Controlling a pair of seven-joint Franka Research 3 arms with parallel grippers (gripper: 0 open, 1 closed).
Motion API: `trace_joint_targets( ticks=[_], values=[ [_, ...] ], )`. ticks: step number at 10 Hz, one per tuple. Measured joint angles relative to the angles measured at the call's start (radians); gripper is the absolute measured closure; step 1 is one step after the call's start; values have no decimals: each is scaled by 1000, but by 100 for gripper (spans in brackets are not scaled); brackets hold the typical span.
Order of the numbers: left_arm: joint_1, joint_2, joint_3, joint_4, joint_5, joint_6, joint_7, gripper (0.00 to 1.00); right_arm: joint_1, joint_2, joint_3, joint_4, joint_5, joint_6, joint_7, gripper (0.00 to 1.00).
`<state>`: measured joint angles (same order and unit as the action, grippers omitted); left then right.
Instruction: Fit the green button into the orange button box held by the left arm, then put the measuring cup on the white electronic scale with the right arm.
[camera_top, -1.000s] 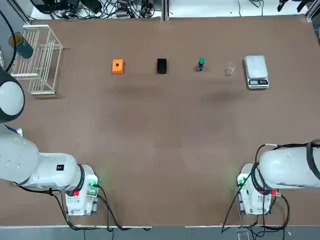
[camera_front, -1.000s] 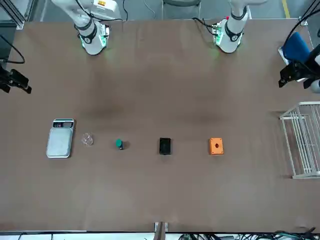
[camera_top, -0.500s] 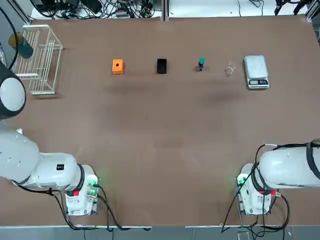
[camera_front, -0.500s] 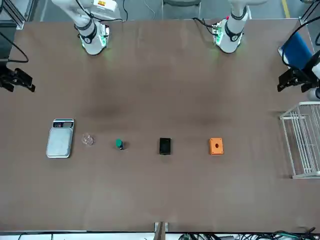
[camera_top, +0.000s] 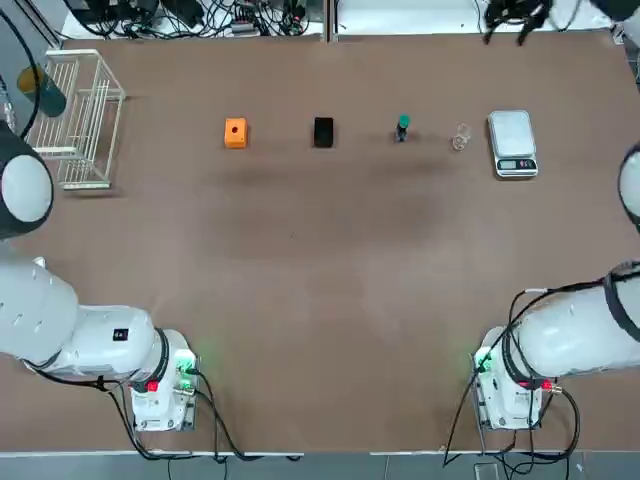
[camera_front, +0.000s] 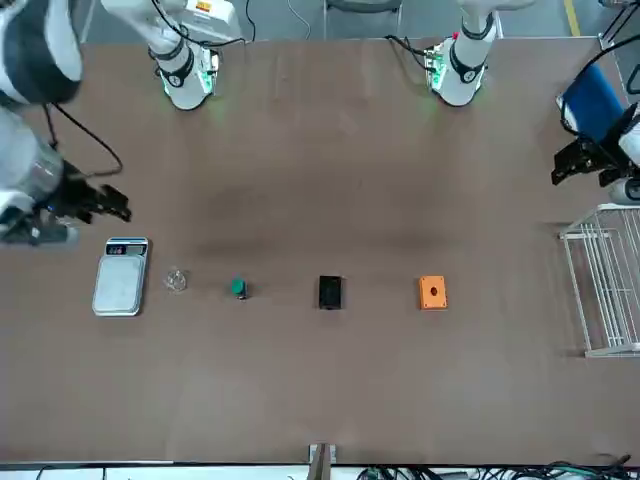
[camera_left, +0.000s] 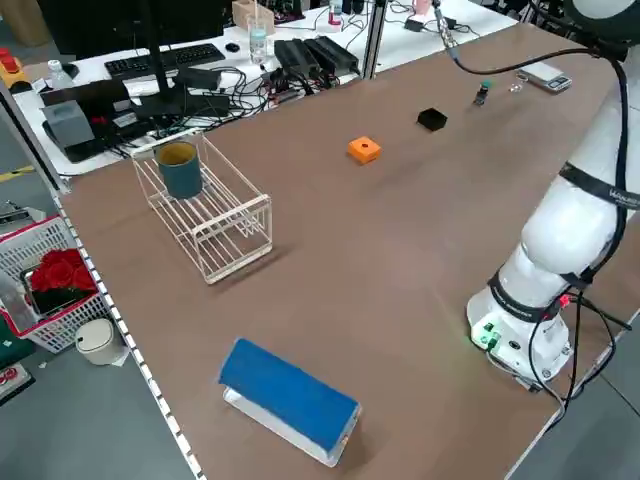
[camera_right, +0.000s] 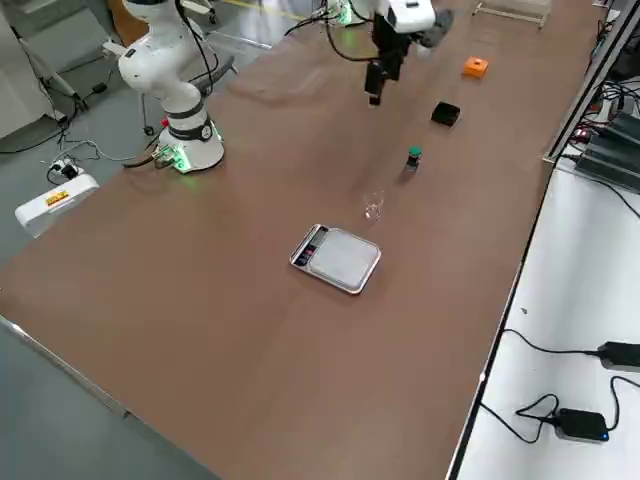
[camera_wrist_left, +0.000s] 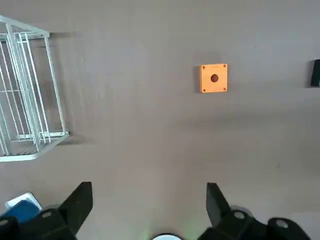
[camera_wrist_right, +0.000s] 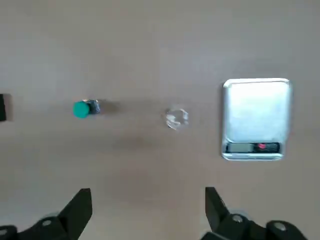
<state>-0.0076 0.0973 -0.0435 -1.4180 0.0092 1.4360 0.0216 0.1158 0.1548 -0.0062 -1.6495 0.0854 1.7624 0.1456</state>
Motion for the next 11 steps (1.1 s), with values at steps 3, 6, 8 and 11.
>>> trace_joint_targets(
  ticks=[3, 6, 8, 11],
  values=[
    [3, 5, 1, -2, 0, 23, 0, 0, 107, 106, 1, -77, 6, 254, 148, 0],
    [4, 23, 1, -3, 0, 36, 0, 0, 166, 223, 10, -134, 8, 471, 241, 0],
    [10, 34, 2, -3, 0, 38, 2, 0, 187, 301, 45, -138, 8, 580, 284, 0],
    [4, 44, 1, -4, 0, 38, 3, 0, 229, 388, 64, -139, -1, 667, 315, 0]
  ],
)
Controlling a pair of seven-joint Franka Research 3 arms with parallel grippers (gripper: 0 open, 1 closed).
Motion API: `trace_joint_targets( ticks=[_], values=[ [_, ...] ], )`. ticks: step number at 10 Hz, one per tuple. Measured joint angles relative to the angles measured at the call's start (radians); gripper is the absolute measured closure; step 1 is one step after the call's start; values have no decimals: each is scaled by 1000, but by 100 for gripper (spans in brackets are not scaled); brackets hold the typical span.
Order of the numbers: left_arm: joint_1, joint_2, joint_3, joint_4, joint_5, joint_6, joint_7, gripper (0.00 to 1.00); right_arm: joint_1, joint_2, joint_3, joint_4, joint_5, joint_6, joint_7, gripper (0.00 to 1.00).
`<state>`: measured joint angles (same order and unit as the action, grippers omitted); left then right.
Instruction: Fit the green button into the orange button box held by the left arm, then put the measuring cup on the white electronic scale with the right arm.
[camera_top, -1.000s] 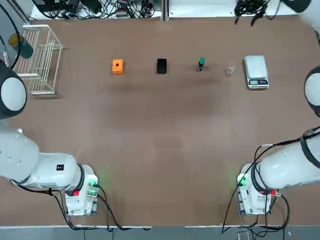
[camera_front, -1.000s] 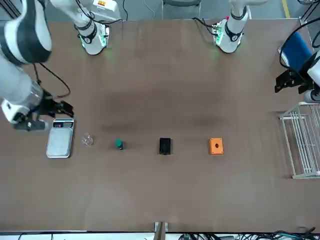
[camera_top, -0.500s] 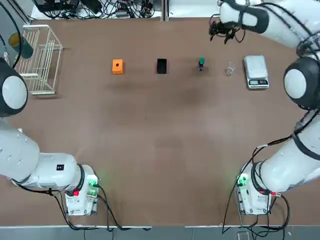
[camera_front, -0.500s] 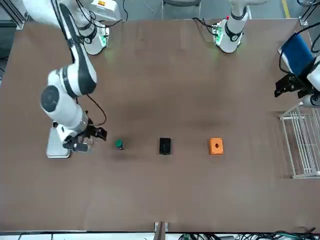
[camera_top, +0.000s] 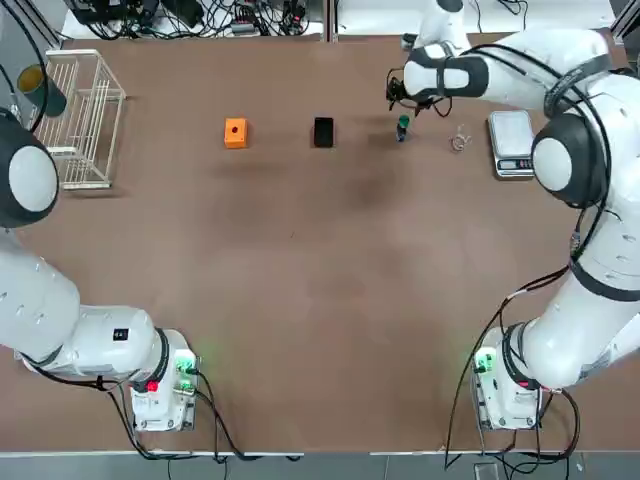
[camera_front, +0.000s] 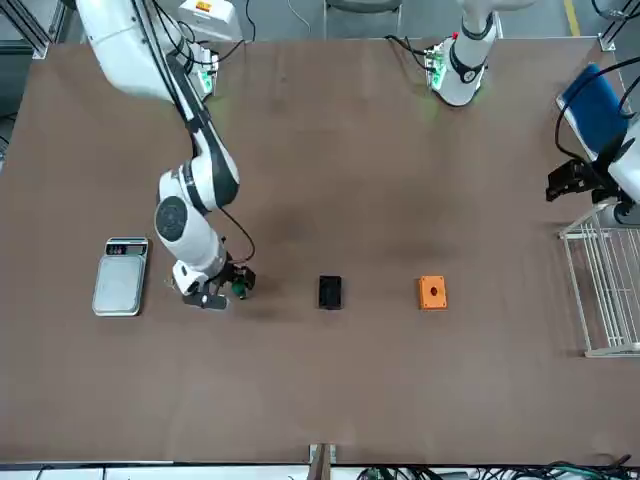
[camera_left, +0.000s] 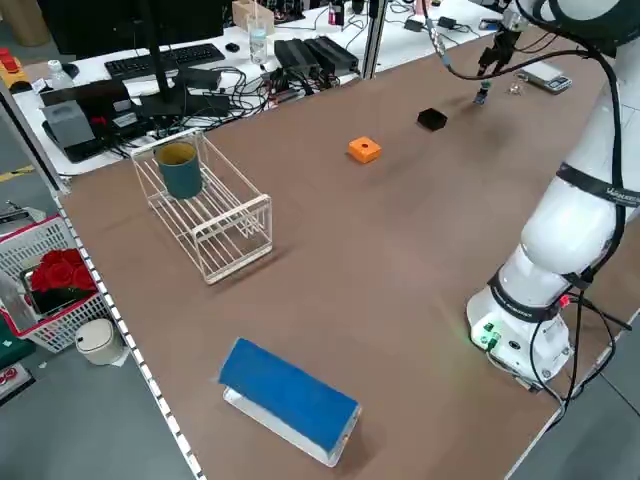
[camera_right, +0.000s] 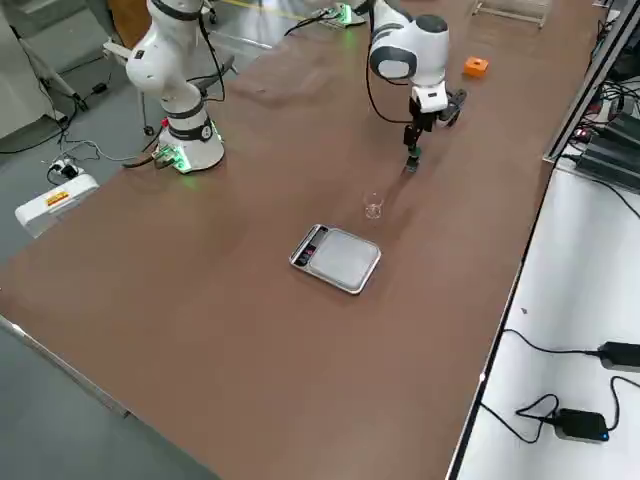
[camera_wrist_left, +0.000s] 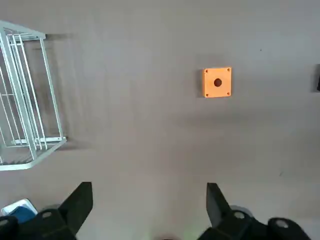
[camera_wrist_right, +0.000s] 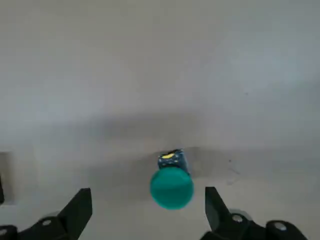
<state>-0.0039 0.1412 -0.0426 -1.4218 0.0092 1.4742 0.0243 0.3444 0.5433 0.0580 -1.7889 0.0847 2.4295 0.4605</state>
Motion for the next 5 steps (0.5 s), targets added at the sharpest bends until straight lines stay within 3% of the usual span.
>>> trace_joint_targets(
  ticks=[5],
  values=[
    [0, 26, 0, -1, 0, 1, 0, 0, -1, 40, -6, -11, -78, 39, 7, 4]
  ],
)
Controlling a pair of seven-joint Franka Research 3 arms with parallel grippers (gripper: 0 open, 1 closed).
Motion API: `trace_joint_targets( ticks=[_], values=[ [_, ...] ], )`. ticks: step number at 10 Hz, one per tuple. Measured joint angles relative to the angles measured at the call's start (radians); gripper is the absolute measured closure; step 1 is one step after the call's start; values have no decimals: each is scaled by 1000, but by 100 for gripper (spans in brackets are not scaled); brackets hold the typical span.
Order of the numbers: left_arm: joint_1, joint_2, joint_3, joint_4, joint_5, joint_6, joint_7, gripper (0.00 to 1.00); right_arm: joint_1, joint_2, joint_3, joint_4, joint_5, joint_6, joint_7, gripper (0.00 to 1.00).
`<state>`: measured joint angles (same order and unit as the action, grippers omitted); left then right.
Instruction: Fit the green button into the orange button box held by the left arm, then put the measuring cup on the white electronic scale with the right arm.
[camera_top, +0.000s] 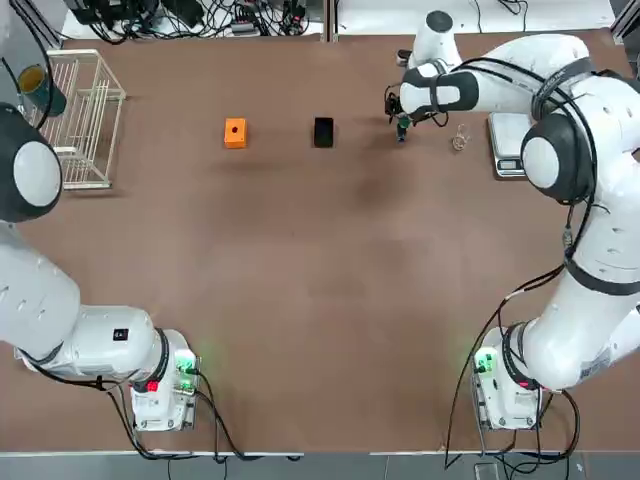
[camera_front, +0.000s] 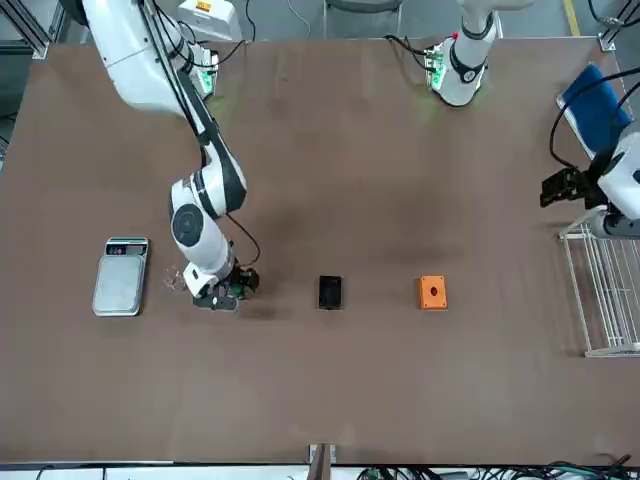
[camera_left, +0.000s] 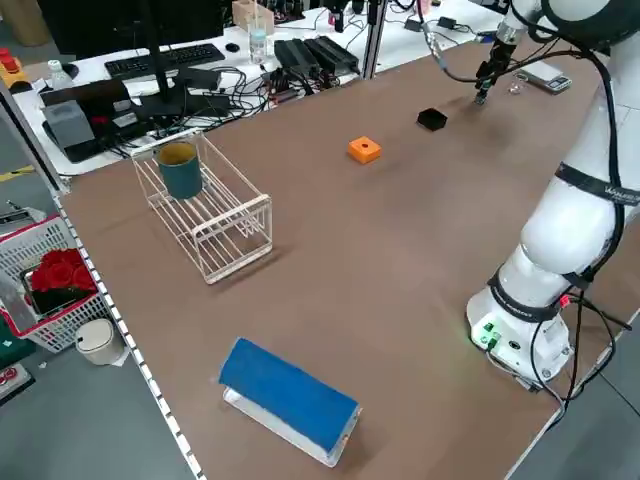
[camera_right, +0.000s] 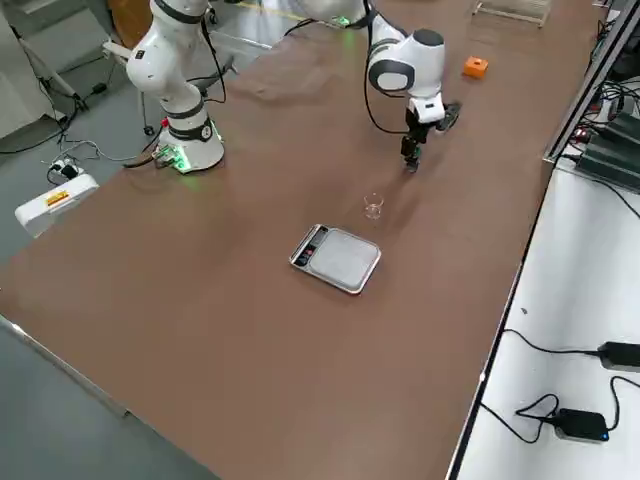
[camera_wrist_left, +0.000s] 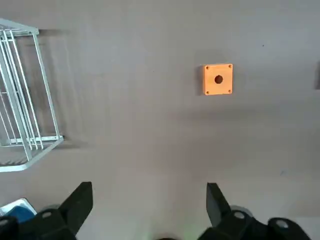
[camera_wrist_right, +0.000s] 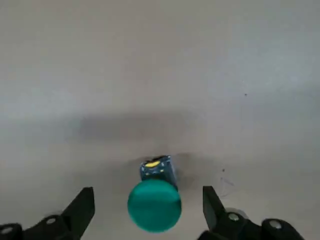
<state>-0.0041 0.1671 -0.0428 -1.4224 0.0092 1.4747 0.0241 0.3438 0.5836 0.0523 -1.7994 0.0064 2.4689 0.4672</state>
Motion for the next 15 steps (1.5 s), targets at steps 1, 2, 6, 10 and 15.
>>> trace_joint_targets(
  ticks=[1, 2, 6, 10, 15],
  values=[
    [0, 0, 0, 0, 0, 0, 0, 0, -2, 0, 0, -1, -4, 4, 0, 11],
    [0, 0, 0, 0, 0, 0, -1, 0, -3, 1, -1, -2, -5, 10, 0, 19],
    [0, 0, 0, 0, 0, 0, -4, 0, -6, 23, -1, -4, -7, 43, 1, 35],
    [2, 28, 1, -2, 0, 17, -9, 0, -6, 27, -1, -4, -7, 45, 13, 64],
    [-34, 121, -7, -38, -2, 182, -23, 0, -2, 25, 5, 94, -12, -88, 42, 64]
  ],
)
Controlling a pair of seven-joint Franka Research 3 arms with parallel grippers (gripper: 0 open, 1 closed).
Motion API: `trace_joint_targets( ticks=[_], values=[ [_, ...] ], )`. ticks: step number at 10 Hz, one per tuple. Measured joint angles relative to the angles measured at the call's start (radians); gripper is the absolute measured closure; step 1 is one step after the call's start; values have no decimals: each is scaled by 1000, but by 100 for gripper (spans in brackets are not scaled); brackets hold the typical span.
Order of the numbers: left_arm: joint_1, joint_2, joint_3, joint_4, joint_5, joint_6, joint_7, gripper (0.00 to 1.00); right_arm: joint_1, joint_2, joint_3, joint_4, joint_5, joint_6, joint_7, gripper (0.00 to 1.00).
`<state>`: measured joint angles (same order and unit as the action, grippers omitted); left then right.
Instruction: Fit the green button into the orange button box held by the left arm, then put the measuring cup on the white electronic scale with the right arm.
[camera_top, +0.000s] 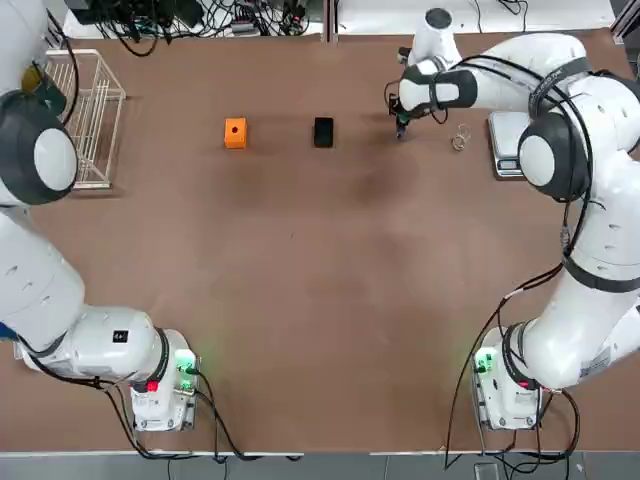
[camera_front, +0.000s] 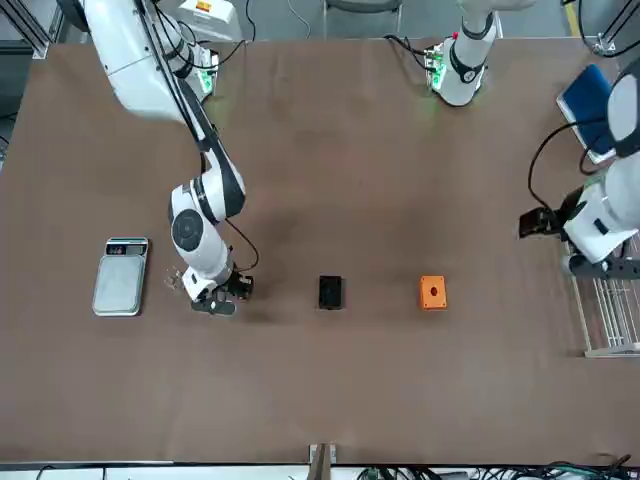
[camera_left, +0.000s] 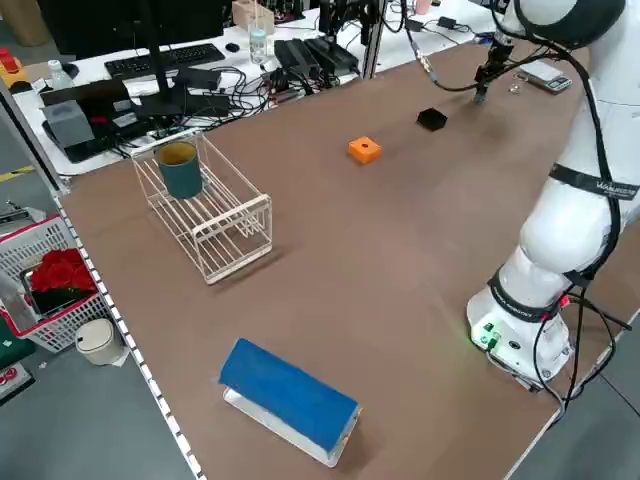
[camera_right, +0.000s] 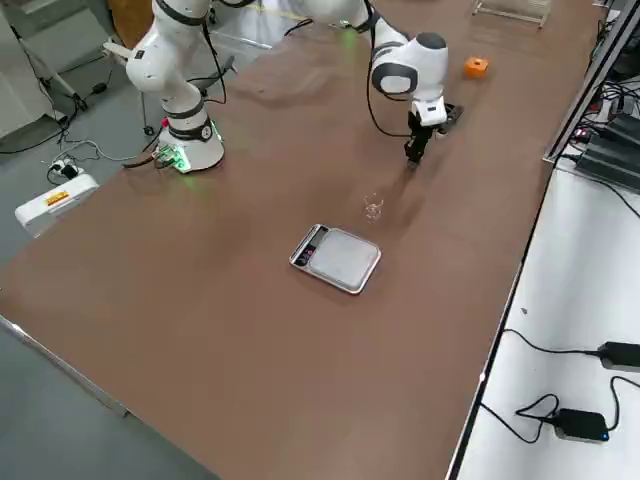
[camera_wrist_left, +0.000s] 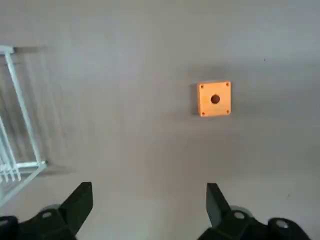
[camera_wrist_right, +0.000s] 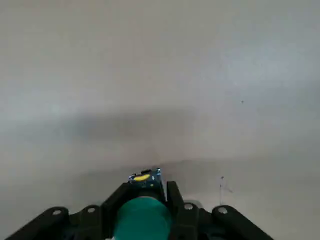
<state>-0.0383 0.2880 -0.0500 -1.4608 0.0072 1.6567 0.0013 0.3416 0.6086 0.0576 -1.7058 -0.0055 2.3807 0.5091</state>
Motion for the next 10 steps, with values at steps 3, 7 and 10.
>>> trace_joint_targets(
  ticks=[3, 7, 10],
  values=[
    [-12, 38, -11, -134, 0, 230, -38, 0, 24, -3, 54, 198, -19, -185, 77, 64],
    [-22, 59, -70, -393, 0, 578, -106, 0, 203, 84, 65, 430, -23, -252, 302, 64],
    [-90, 102, -86, -435, 0, 682, -228, 0, 291, 232, 49, 556, -37, -207, 398, 64]
  ],
)
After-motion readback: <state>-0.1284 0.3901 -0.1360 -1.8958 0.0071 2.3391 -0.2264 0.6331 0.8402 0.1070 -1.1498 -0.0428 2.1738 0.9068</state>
